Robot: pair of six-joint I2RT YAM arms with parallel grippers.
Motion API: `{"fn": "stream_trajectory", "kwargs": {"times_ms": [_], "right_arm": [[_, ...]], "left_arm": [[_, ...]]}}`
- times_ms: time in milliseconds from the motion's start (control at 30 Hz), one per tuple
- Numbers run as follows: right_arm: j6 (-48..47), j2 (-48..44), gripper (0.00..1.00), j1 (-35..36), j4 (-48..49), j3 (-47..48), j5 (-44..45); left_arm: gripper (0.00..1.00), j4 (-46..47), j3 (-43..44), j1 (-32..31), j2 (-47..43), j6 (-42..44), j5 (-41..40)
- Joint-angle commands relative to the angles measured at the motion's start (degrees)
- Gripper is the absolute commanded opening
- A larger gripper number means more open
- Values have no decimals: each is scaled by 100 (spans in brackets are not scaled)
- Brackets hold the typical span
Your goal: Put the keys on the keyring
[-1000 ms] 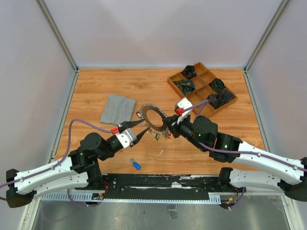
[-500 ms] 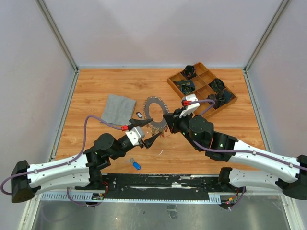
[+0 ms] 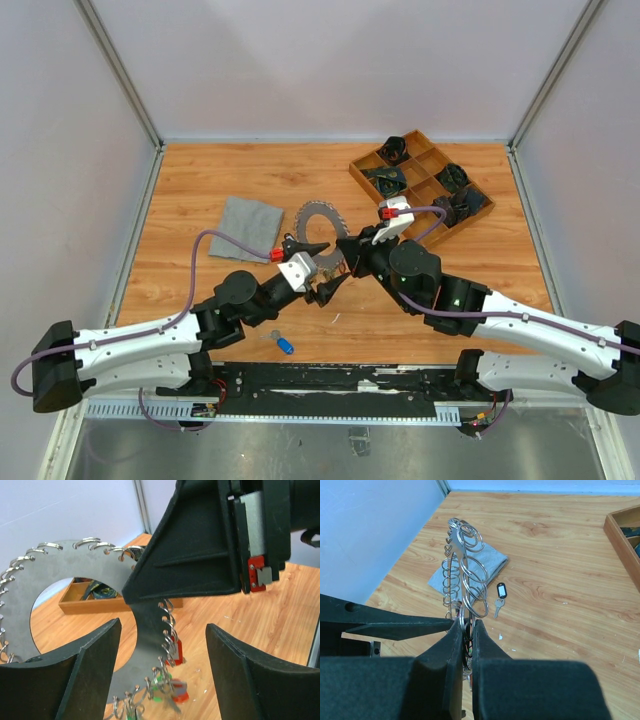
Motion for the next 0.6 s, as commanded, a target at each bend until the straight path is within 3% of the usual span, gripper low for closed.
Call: {"fn": "stream_trajectory", "kwargs": {"times_ms": [0, 333, 567], "right_arm": [[307, 32, 1, 41, 485, 123, 65], [389, 34, 1, 41, 486, 121, 14], [418, 16, 1, 41, 510, 129, 5]], "left_arm": [[73, 242, 348, -58, 213, -149, -280], [55, -117, 660, -54, 568, -169, -838], [61, -222, 665, -57, 573, -262, -963]]}}
